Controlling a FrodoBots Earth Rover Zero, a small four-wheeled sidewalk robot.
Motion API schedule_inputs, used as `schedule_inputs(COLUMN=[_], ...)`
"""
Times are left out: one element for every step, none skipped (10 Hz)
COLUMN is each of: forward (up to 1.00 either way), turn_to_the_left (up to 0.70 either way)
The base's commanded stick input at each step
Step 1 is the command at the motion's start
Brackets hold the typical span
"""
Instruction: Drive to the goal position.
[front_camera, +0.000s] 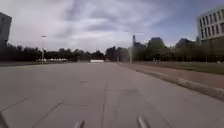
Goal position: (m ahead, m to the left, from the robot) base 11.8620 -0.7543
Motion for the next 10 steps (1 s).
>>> schedule_inputs(forward=[1.00, 1.00, 1.00, 1.00, 1.00, 1.00, 1.00, 1.00, 1.00, 1.00], turn_to_the_left=[0.00, 0.00, 0.00, 0.00, 0.00, 0.00, 0.00, 0.00, 0.00, 0.00])
